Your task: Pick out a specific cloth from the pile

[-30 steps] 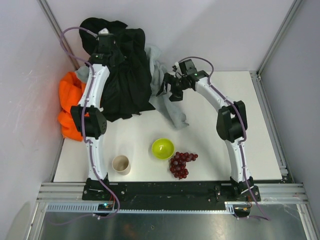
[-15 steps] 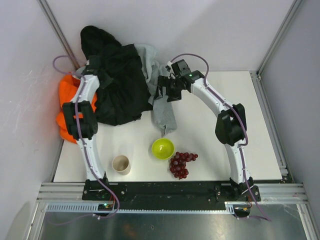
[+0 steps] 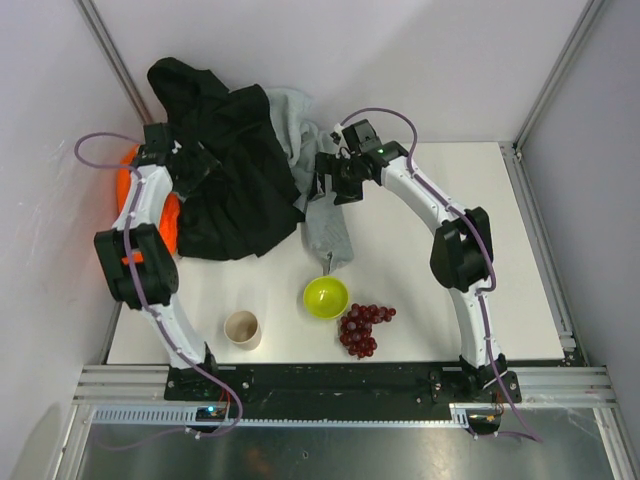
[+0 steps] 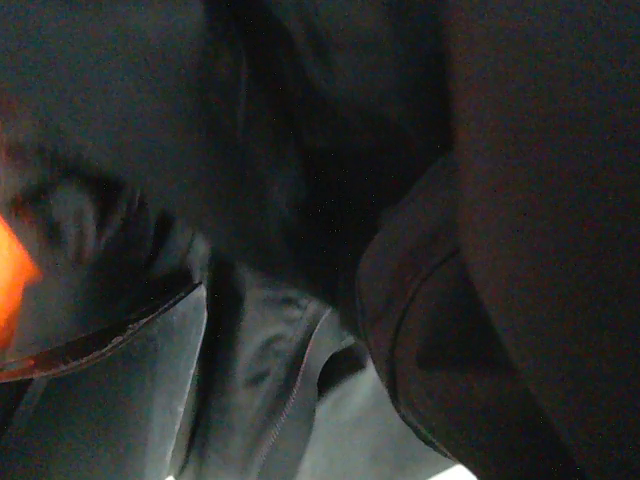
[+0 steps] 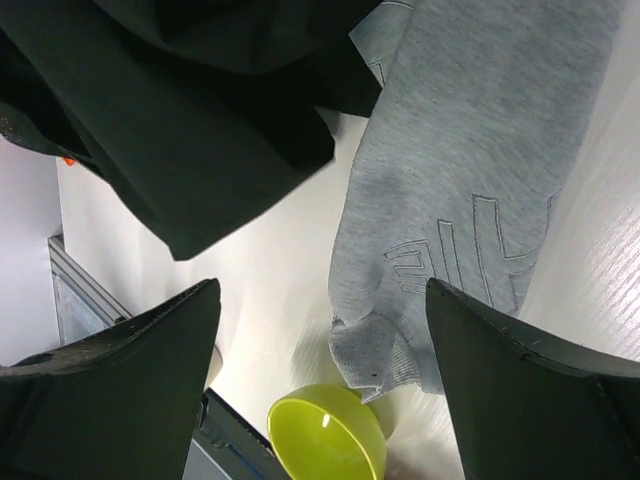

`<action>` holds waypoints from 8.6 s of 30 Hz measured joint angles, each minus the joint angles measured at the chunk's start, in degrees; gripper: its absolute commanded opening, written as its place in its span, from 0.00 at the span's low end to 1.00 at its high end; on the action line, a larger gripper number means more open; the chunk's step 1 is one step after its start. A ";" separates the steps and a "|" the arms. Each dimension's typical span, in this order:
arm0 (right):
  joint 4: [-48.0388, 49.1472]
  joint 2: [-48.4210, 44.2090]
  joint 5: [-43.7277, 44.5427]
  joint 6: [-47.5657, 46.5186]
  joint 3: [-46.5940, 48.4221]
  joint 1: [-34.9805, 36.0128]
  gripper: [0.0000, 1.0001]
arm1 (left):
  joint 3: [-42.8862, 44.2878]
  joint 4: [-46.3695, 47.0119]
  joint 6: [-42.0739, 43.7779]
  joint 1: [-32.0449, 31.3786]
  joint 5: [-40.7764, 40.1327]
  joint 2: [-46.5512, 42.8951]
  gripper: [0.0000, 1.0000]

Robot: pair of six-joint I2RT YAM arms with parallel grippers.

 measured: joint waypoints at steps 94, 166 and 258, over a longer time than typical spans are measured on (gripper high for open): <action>19.78 25.86 0.04 19.43 15.23 13.44 0.76 | 39.67 -8.70 1.79 -19.61 -28.13 11.72 0.01; 9.57 -21.24 -25.42 16.59 0.39 -18.84 0.04 | -14.56 -1.40 -0.57 -0.85 -33.09 -11.80 0.01; -0.55 -25.16 -14.91 13.29 10.21 -28.81 0.00 | -8.81 -5.57 2.99 11.41 -17.79 -5.62 0.01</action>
